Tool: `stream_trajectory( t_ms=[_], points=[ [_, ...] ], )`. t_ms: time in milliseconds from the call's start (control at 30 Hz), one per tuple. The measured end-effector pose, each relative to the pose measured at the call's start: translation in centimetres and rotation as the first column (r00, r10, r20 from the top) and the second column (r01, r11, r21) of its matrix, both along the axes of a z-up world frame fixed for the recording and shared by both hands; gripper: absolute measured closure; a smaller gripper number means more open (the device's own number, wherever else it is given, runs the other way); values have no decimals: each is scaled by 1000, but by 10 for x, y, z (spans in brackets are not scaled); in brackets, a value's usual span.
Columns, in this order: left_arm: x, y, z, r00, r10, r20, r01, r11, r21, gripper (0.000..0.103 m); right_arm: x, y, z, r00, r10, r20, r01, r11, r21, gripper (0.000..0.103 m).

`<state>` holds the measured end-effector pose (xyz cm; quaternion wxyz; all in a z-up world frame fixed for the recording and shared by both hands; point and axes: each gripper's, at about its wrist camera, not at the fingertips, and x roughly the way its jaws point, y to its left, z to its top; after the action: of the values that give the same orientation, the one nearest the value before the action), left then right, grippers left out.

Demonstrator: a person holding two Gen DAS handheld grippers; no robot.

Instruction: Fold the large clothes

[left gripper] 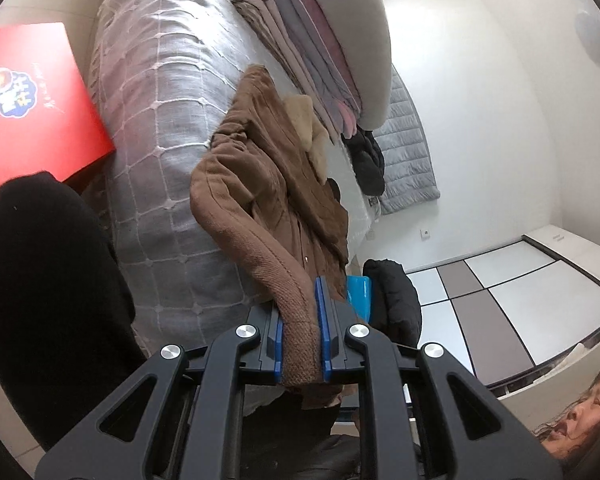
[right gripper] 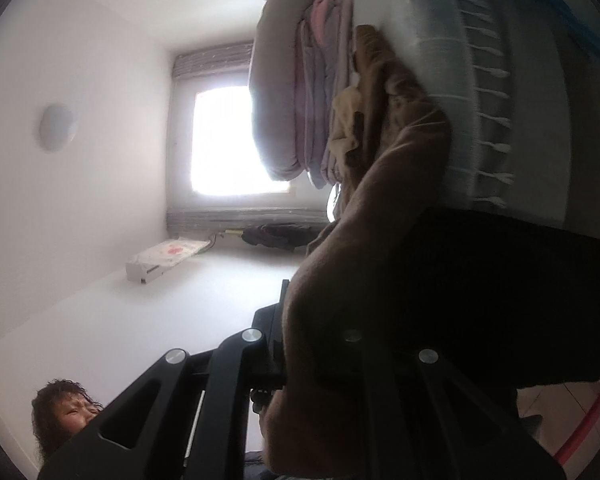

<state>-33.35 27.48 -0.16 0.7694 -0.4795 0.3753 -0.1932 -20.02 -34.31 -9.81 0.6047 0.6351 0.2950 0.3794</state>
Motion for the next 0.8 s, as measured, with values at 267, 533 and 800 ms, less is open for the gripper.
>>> stream_trajectory(
  t_ms=[267,533,800],
  points=[
    [20,8,13,999,9,43,-8,1000,-19,91,7,0,26,991,-3,133,-9,996,87,93],
    [58,23,34,995,47,90,-43,998,-36,91,64,5,57,973,-37,229,6,991,135,93],
    [159,31,75,984,61,170,-53,998,-46,91,153,3,111,962,-62,265,36,994,102,90]
  ],
)
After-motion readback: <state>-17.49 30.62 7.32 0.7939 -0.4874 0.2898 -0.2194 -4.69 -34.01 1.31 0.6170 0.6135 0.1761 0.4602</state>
